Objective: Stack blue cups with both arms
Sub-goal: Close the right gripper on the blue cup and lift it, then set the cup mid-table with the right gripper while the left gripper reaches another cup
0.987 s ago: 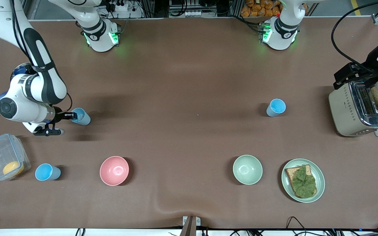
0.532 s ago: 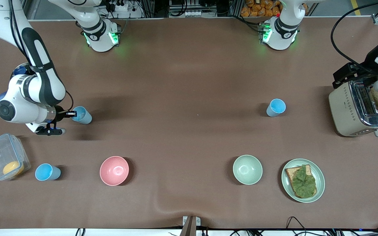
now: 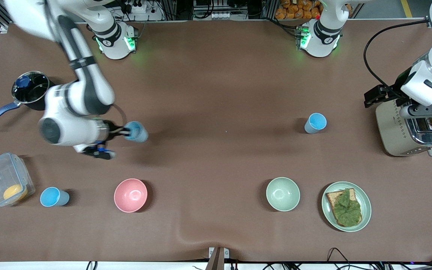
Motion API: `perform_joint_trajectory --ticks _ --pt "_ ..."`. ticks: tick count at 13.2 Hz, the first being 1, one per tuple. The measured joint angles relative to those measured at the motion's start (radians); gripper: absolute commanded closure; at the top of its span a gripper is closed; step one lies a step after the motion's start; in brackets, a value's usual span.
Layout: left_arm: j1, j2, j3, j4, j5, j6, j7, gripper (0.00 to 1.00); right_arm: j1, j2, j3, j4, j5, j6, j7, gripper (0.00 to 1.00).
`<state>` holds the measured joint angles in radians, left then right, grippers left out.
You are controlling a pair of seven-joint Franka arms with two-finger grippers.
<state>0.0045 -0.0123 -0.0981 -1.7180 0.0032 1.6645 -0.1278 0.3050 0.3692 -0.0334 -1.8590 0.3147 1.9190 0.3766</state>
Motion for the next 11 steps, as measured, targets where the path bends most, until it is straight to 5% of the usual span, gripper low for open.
perform_joint_trajectory --ticks 6,11 --pt "0.002 0.002 0.002 -0.131 0.0 0.127 0.0 0.0 0.34 0.163 0.002 0.194 0.033 0.135 0.412 1.0" --pt "0.002 0.017 0.002 -0.214 0.0 0.173 0.0 0.0 0.473 0.283 0.0 0.313 0.033 0.228 0.542 1.0"
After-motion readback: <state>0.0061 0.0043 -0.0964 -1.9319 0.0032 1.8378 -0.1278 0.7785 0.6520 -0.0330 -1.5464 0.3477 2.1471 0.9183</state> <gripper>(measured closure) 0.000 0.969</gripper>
